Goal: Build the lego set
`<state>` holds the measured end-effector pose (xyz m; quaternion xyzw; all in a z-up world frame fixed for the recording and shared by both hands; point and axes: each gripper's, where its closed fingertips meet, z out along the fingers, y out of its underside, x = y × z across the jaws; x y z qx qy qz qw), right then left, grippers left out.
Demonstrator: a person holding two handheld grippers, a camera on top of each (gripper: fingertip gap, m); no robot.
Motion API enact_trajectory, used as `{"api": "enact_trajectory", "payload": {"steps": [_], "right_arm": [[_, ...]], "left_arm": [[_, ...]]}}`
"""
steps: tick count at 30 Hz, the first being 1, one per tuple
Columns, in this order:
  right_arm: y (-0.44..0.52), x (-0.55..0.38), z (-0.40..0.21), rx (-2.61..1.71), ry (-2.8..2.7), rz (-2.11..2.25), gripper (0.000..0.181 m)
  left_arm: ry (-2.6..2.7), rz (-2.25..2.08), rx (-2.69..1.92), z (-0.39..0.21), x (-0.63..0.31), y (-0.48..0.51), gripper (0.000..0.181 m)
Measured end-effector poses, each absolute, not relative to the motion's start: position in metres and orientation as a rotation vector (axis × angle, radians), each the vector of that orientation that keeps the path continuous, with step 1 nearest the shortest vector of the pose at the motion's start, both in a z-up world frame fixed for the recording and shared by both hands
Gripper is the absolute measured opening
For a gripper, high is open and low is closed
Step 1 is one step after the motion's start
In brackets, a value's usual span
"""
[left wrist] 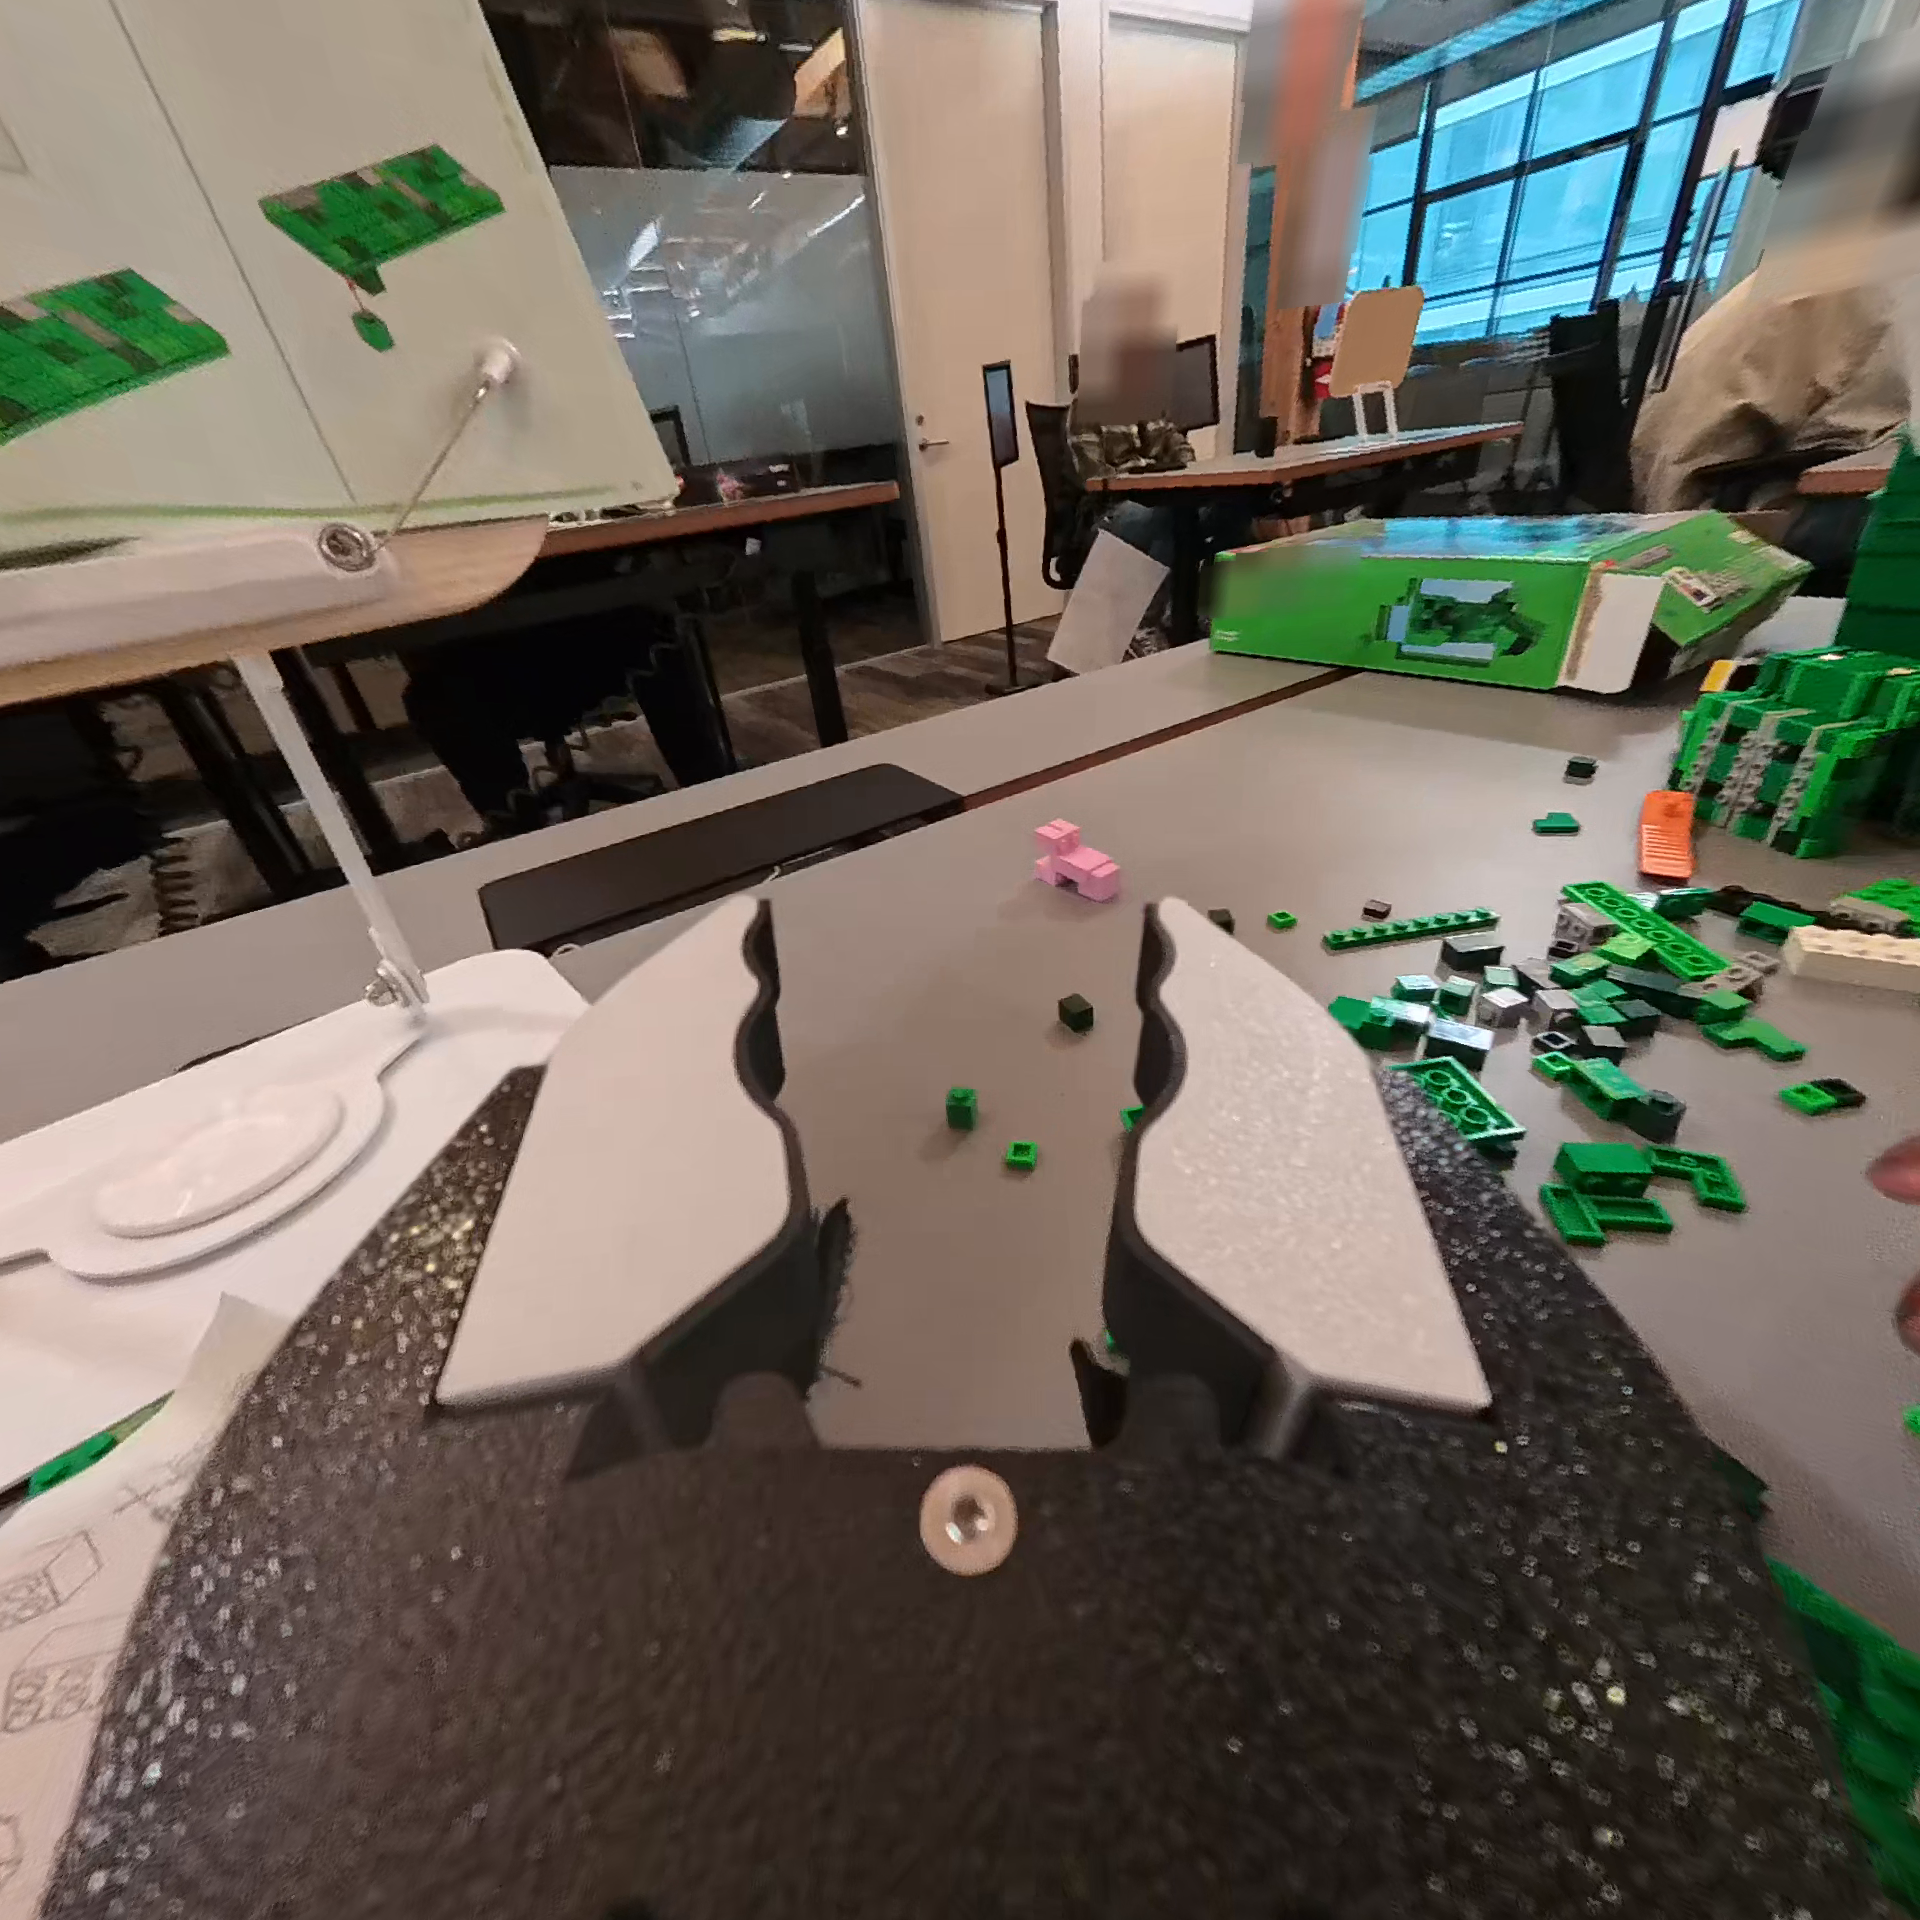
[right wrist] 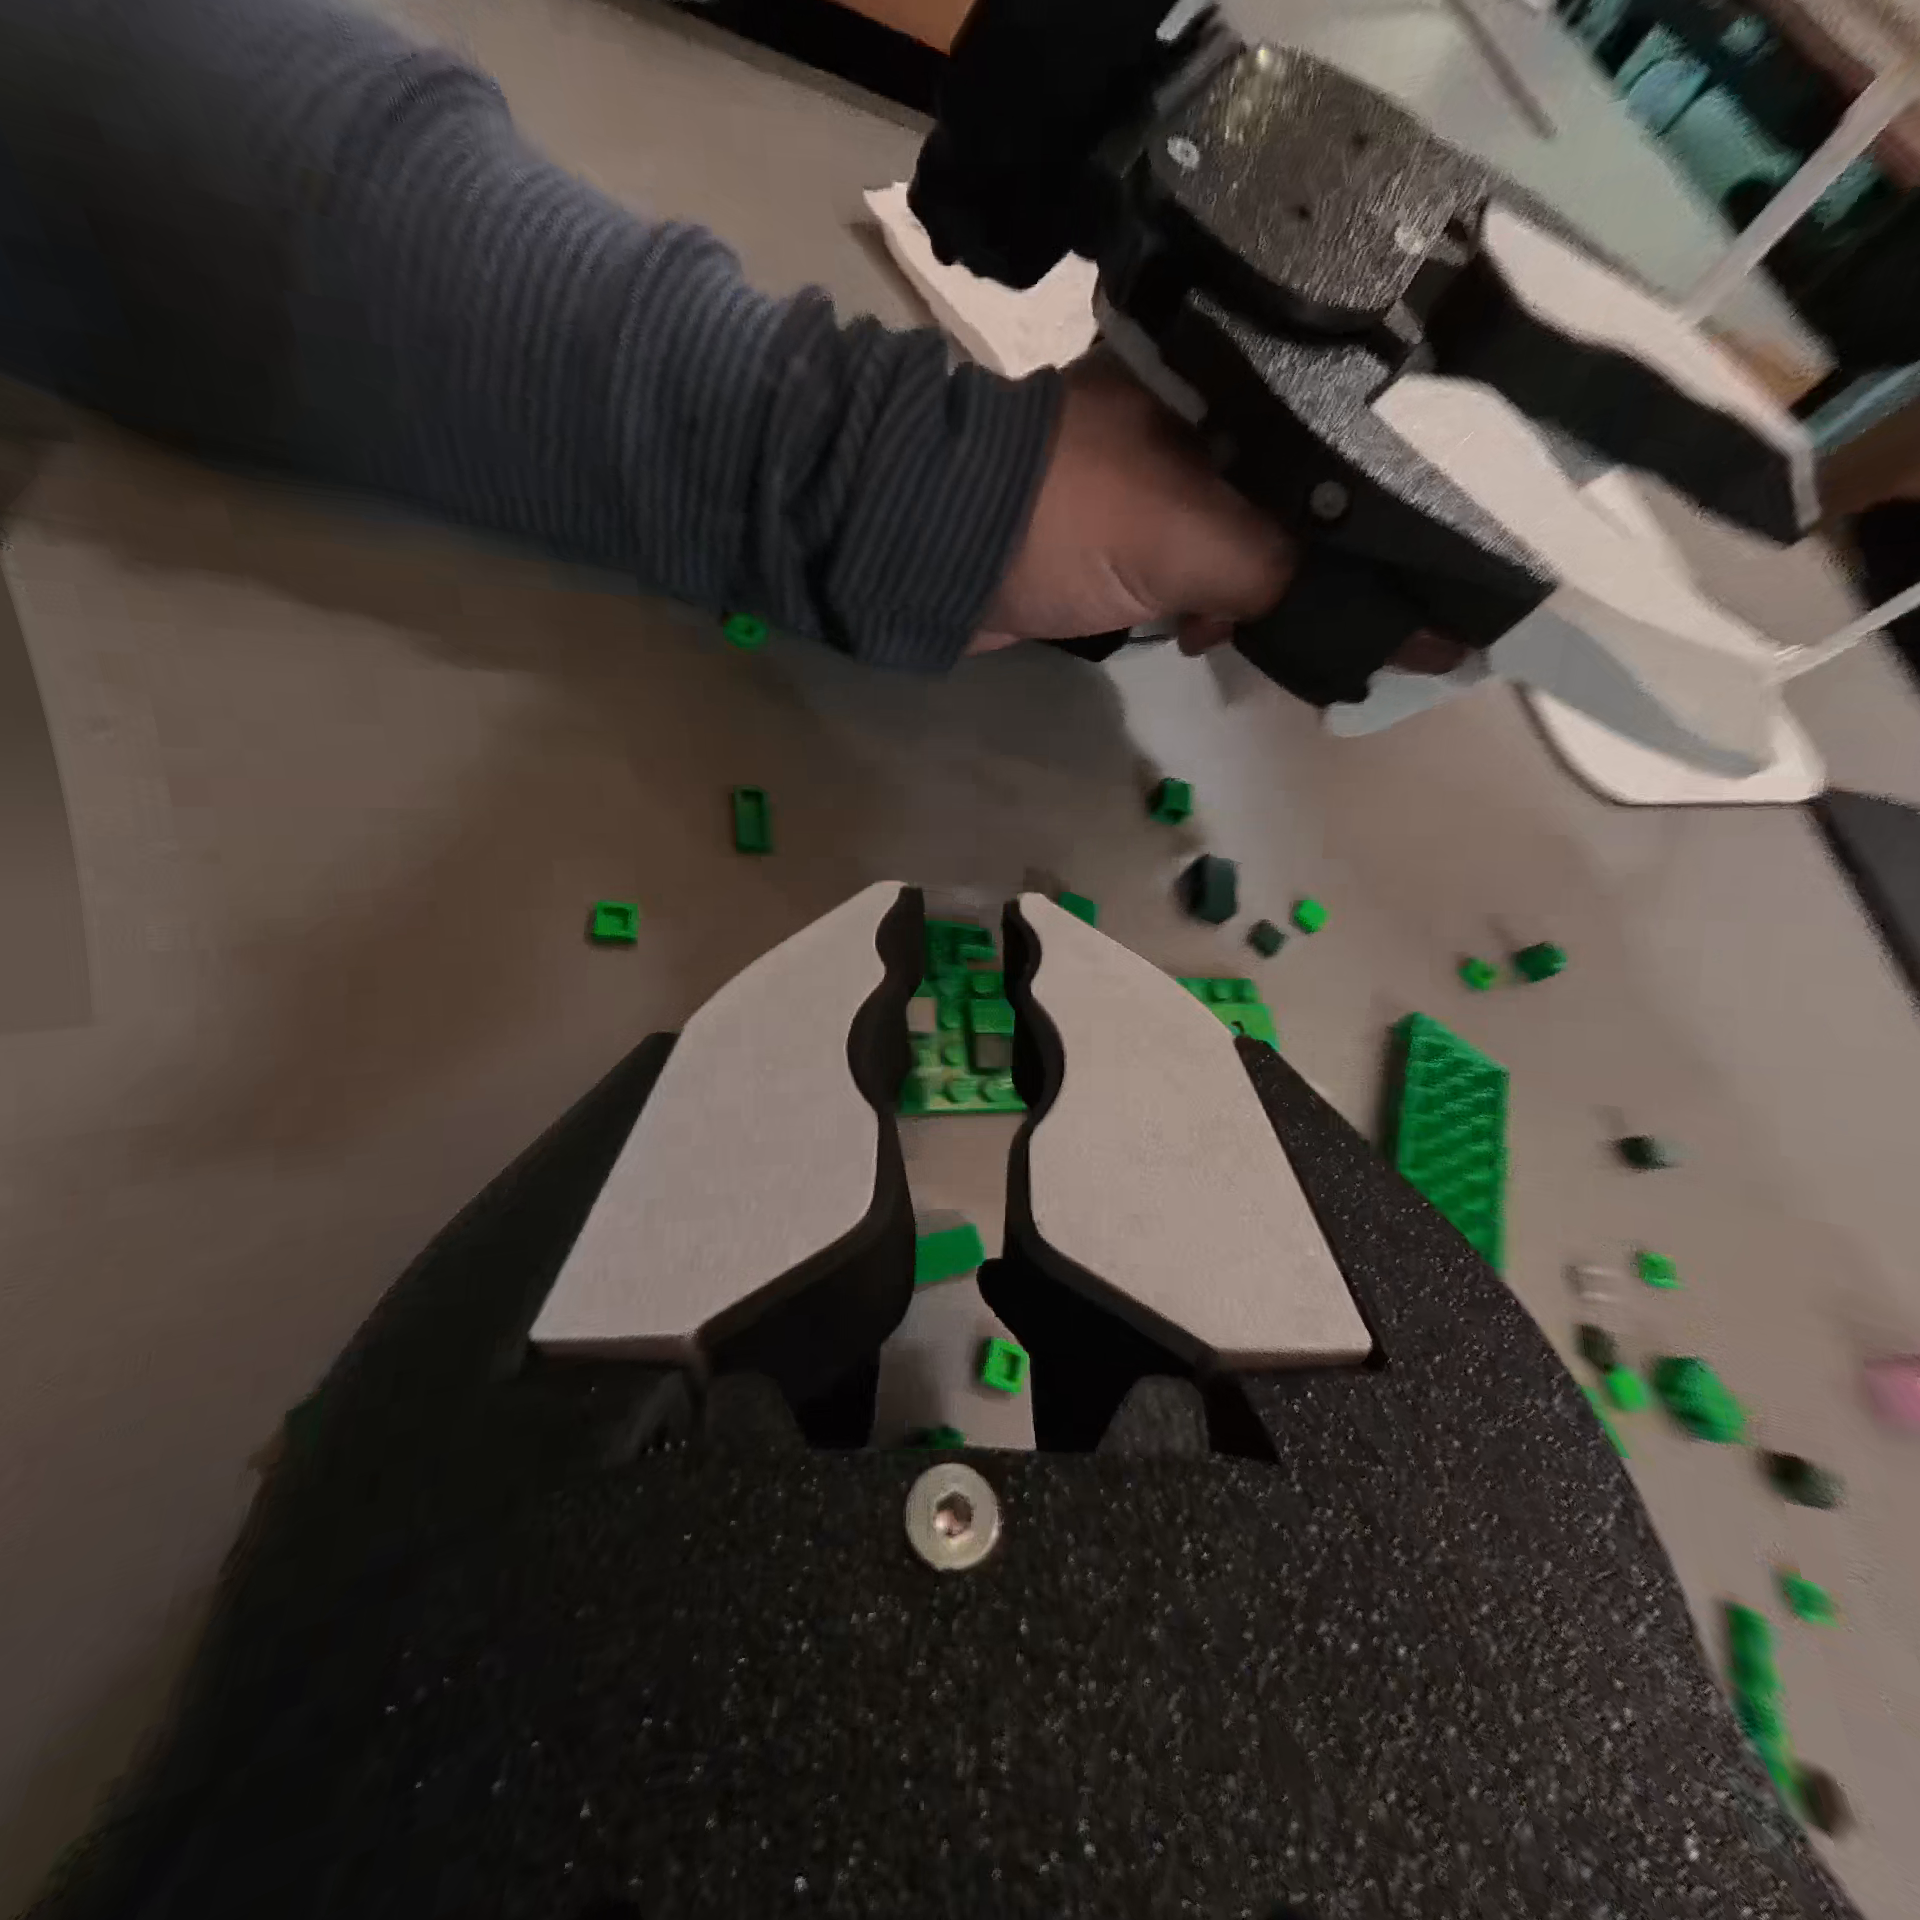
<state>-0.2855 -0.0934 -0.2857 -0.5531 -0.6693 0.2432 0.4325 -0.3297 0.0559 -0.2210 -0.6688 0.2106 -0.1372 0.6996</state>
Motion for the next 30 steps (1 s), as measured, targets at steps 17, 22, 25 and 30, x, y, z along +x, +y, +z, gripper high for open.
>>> {"api": "enact_trajectory", "payload": {"steps": [17,22,25,30], "right_arm": [[-0.087,-0.270,-0.319,-1.627,-1.767,0.644,0.024],[-0.060,-0.250,-0.319,-1.740,-1.678,0.550,0.019],[-0.050,-0.242,-0.315,-1.805,-1.593,0.617,0.020],[-0.023,-0.230,-0.297,-1.772,-1.450,0.543,0.024]], "left_arm": [[0.510,-0.318,-1.527,-0.229,-0.325,0.057,0.062],[0.524,-0.319,-1.523,-0.230,-0.323,0.056,0.061],[0.524,-0.318,-1.521,-0.229,-0.323,0.056,0.060],[0.525,-0.321,-1.514,-0.228,-0.323,0.055,0.059]]}}
